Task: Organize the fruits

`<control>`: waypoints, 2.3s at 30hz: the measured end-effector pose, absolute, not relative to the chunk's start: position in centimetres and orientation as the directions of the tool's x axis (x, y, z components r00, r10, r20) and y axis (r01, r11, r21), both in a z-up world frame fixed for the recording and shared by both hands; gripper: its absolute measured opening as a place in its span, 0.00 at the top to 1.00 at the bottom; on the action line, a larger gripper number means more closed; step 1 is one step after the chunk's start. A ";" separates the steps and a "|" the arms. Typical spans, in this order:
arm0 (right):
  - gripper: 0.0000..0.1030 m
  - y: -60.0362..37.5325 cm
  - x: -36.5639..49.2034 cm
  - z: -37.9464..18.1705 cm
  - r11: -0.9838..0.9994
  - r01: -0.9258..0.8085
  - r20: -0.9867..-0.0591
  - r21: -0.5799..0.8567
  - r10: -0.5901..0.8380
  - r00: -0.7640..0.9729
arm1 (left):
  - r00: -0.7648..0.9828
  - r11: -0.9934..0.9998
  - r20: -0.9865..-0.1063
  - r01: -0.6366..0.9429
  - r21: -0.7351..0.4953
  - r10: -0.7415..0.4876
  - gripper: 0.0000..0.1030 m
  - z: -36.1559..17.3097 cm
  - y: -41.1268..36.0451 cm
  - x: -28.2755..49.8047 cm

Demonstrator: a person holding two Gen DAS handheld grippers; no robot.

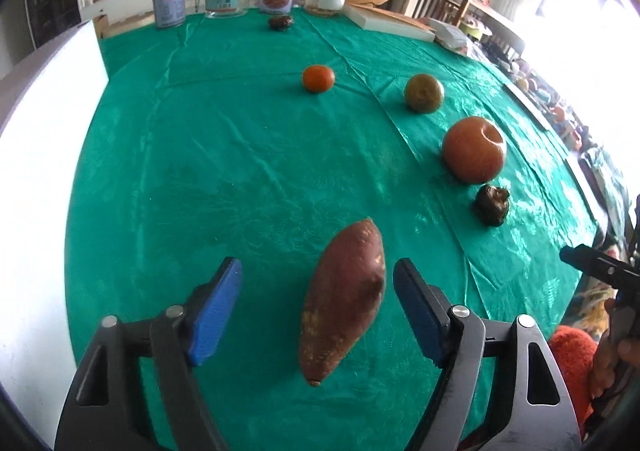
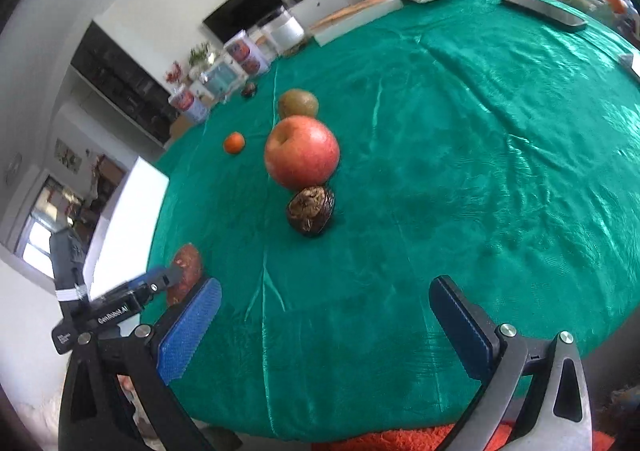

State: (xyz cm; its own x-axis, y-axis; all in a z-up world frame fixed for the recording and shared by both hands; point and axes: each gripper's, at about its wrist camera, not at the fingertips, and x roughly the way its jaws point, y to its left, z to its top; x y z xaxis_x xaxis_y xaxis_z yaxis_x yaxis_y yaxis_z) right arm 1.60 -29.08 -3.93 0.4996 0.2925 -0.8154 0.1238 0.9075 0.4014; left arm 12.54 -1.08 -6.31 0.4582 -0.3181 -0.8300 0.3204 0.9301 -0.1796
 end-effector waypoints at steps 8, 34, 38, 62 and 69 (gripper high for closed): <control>0.19 -25.9 8.7 -6.1 0.968 0.036 -0.881 0.249 0.210 0.423 | 0.421 0.905 -0.850 0.404 -0.136 -0.316 0.24 -6.3 -1.7 11.7; 0.58 -16.7 4.6 2.6 0.827 -0.203 -0.722 0.525 0.559 0.408 | 0.412 0.740 -0.624 0.245 -0.626 -0.664 0.60 3.6 10.4 4.3; 0.58 -6.3 4.7 6.5 0.689 -0.407 -0.628 0.600 0.721 0.294 | 0.561 0.771 -0.599 0.116 -0.626 -0.571 0.59 7.8 19.1 1.0; 0.00 -0.6 2.4 11.1 0.873 -0.444 -0.662 0.201 0.455 0.595 | 0.789 0.891 -0.574 -0.080 -0.447 -0.217 0.07 9.0 24.2 -0.5; 0.00 -21.9 5.6 4.2 0.995 0.042 -0.733 -0.091 -0.095 0.673 | 0.560 0.862 -0.656 0.300 -0.409 -0.506 0.07 5.1 5.7 5.5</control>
